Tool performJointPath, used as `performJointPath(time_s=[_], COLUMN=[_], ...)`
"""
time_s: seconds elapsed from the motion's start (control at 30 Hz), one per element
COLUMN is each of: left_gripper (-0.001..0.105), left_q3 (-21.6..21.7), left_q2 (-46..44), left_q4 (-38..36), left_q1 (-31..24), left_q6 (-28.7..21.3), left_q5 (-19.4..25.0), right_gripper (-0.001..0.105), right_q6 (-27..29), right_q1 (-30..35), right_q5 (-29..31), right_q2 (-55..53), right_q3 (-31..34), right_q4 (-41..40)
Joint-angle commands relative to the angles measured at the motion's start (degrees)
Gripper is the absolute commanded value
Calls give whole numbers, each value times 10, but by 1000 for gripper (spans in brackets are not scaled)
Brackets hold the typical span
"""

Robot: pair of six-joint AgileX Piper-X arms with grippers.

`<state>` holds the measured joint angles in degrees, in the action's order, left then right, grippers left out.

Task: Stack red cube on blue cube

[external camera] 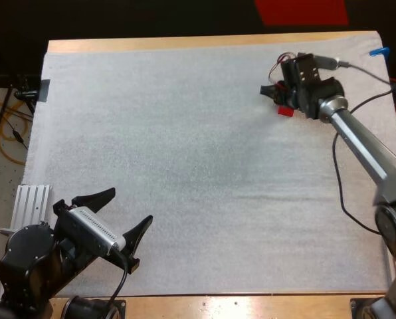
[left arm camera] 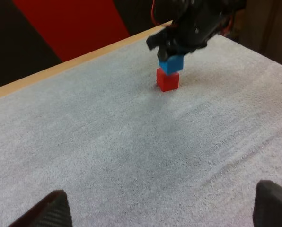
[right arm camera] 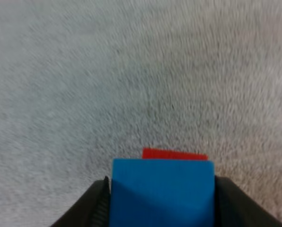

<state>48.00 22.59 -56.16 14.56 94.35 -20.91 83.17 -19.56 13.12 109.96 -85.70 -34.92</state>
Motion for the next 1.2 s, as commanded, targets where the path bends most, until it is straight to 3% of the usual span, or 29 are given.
performJointPath(time_s=[0.0,0.2,0.43,0.63,0.93,1.17], left_gripper=[75,75,75,75,75,75], left_q3=[4,4,4,4,4,4], left_q2=[0,0,0,0,0,0], left_q4=[4,3,3,3,3,3], left_q1=[1,1,1,1,1,1], left_q6=[2,2,2,2,2,2], left_q5=[-2,-4,-4,-4,-4,-4], right_gripper=[33,33,33,33,33,36], right_q6=[20,24,34,83,80,75], right_q1=[-1,-1,-34,-91,-156,-166], right_q5=[-2,-7,-70,-77,-84,-112], right_q2=[-33,-94,-111,-109,-95,-58], right_q3=[-6,-6,-4,19,112,113], right_q4=[-5,-41,-58,-38,46,44])
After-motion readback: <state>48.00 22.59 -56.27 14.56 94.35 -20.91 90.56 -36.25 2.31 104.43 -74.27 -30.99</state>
